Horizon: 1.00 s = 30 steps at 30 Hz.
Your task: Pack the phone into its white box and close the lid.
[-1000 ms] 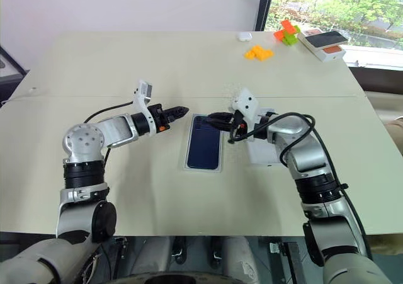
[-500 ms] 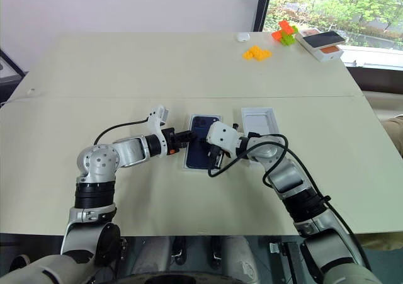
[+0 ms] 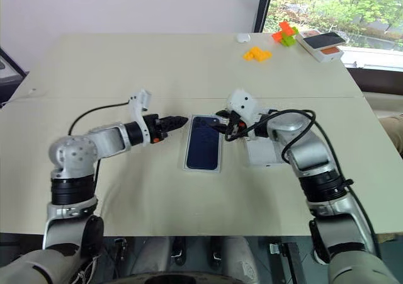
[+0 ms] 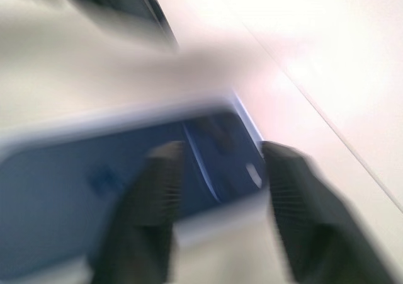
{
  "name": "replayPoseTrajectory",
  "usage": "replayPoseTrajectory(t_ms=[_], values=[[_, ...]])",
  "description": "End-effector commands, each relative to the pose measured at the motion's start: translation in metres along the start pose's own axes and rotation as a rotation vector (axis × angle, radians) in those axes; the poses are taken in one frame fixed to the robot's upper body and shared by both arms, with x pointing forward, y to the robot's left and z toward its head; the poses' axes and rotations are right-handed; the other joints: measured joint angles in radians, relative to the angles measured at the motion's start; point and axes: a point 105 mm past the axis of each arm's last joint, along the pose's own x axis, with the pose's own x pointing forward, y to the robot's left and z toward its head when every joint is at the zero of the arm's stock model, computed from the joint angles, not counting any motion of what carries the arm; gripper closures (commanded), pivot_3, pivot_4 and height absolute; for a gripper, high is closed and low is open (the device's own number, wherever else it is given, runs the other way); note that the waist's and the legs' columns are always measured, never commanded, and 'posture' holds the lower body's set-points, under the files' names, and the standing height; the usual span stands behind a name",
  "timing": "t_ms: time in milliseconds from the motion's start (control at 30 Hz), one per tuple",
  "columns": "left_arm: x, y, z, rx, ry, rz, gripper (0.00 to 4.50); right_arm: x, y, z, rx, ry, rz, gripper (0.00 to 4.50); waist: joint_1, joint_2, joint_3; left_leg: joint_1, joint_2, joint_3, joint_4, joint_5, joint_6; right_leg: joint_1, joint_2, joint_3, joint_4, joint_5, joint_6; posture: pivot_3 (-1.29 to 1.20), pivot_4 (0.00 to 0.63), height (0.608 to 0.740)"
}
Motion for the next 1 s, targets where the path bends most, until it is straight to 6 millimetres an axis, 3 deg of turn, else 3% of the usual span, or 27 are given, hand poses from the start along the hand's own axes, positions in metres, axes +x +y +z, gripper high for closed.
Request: replayPoseTrajectory(t_ms=[33,67,100,233,333,467,667,867,967,1000], values=[[-0.019,-0.021,0.013,0.104,-0.056,-0.163,0.74,-0.014,-0.020,0.006,0.019,0.095,-0.140,0.63,0.000,0.000,0.000,0.000,0.000,0.000,0.000,0.000,0.000,0.000,0.000,0.000,0.000,0.001,-0.002,0.00,0.150,0.737],[-0.025,-0.023,0.012,0.117,-0.048,-0.195,0.24,-0.017,-0.019,0.006,0.006,0.126,-0.155,0.15,-0.001,0.000,0.000,0.000,0.000,0.000,0.000,0.000,0.000,-0.001,0.000,0.000,0.000,0.001,-0.003,0.00,0.150,0.737],[-0.030,-0.024,0.012,0.140,-0.047,-0.217,0.05,-0.019,-0.018,0.004,-0.021,0.156,-0.164,0.02,-0.001,0.000,0.000,0.000,0.000,0.000,-0.001,0.000,0.000,-0.001,0.000,0.000,0.000,0.001,-0.003,0.00,0.150,0.737],[-0.045,-0.019,0.011,0.224,-0.057,-0.248,0.05,-0.028,-0.014,-0.003,0.061,0.237,-0.220,0.02,-0.001,0.000,0.000,-0.002,0.000,0.000,-0.002,0.000,0.000,-0.003,0.000,0.000,0.000,-0.001,0.000,0.00,0.150,0.737],[-0.052,-0.015,0.005,0.284,-0.030,-0.250,0.05,-0.027,-0.001,0.002,0.141,0.233,-0.217,0.02,-0.001,0.000,0.000,-0.002,0.000,0.000,-0.001,0.000,0.000,-0.004,0.000,0.000,0.000,-0.001,0.000,0.00,0.150,0.737],[-0.060,-0.009,0.016,0.391,-0.125,-0.226,0.05,-0.023,0.004,0.000,0.273,0.256,-0.306,0.02,-0.001,0.001,0.000,-0.008,0.001,0.000,-0.001,0.000,0.000,-0.008,0.000,0.000,0.000,-0.001,0.000,0.00,0.150,0.737],[-0.066,-0.005,0.021,0.497,-0.172,-0.190,0.05,-0.016,0.013,-0.021,0.225,0.349,-0.453,0.02,0.001,0.001,0.000,-0.012,0.000,0.000,0.000,0.000,0.001,-0.011,0.000,0.000,-0.001,0.000,0.000,0.00,0.150,0.737],[-0.066,-0.005,0.017,0.482,-0.172,-0.175,0.05,-0.011,0.022,-0.031,0.289,0.375,-0.447,0.02,-0.007,0.000,0.000,-0.012,0.001,0.000,0.000,0.000,0.001,-0.012,0.000,0.000,0.000,-0.001,0.001,0.00,0.150,0.737],[-0.065,-0.006,0.019,0.470,-0.185,-0.168,0.00,-0.010,0.019,-0.038,0.361,0.377,-0.469,0.81,-0.007,0.000,0.000,-0.012,0.001,0.000,0.000,0.000,0.001,-0.012,0.001,0.000,0.000,-0.001,0.001,0.00,0.150,0.737],[-0.065,-0.005,0.019,0.472,-0.188,-0.161,0.00,-0.010,0.017,-0.039,0.380,0.372,-0.474,1.35,-0.007,0.000,0.000,-0.012,0.001,0.000,0.000,0.000,0.001,-0.012,0.001,0.000,0.000,-0.001,0.001,0.00,0.150,0.737]])
